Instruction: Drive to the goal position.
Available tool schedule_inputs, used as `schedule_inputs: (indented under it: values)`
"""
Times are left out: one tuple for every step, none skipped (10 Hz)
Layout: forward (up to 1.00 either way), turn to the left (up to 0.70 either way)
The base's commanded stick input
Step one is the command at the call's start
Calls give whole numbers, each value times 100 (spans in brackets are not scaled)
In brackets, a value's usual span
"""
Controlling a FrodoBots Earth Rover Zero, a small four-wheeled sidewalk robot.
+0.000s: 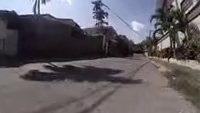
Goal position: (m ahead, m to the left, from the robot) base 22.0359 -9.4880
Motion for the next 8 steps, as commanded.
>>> schedule_inputs:
  values:
    - [100,-33]
    - [100,-33]
    - [100,-33]
    - [100,-33]
    - [100,-33]
    - [100,-30]
    - [100,-2]
    - [100,7]
